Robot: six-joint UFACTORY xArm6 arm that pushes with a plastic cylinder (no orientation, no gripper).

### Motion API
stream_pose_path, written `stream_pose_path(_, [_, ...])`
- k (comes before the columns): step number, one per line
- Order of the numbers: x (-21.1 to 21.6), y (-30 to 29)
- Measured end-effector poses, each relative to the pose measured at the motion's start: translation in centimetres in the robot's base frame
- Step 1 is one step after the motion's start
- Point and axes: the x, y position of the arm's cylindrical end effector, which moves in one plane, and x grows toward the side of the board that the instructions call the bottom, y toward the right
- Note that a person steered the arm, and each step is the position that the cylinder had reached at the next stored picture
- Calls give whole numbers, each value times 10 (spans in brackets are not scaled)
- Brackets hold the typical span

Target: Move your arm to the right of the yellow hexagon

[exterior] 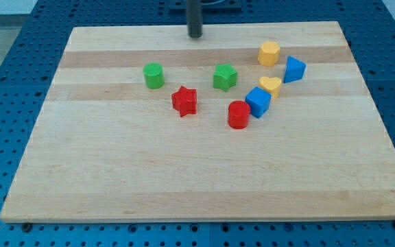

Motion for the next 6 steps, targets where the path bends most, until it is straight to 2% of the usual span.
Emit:
stream_pose_path(2, [-6,218])
stream_pose_path(3, [23,265])
stream_pose_path(4, [74,257])
stream_pose_path(6, [88,228])
